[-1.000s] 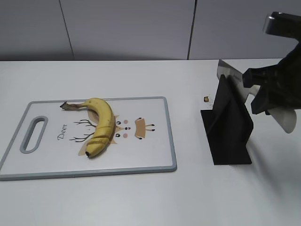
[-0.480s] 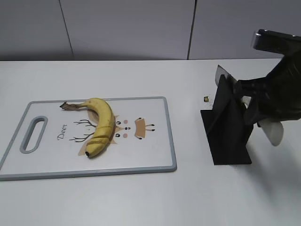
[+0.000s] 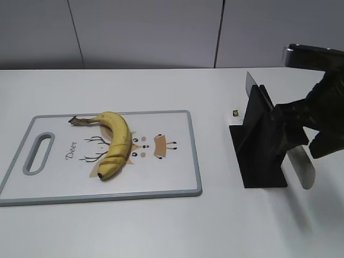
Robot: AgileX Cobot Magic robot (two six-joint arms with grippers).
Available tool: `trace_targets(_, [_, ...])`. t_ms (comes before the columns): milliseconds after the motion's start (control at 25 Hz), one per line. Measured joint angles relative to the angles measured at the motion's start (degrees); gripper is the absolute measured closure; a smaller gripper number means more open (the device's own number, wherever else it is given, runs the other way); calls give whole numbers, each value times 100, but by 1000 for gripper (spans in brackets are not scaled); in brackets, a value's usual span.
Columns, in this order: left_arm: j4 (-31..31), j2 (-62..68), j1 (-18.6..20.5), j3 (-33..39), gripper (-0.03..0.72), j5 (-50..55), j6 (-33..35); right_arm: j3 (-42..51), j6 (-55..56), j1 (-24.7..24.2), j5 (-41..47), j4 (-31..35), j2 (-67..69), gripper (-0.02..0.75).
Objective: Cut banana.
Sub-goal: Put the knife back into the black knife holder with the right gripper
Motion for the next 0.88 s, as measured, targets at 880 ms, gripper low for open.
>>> trace_targets(880, [0, 0, 0, 0, 145, 0, 0, 2414, -1358, 0, 532, -9, -5927, 145])
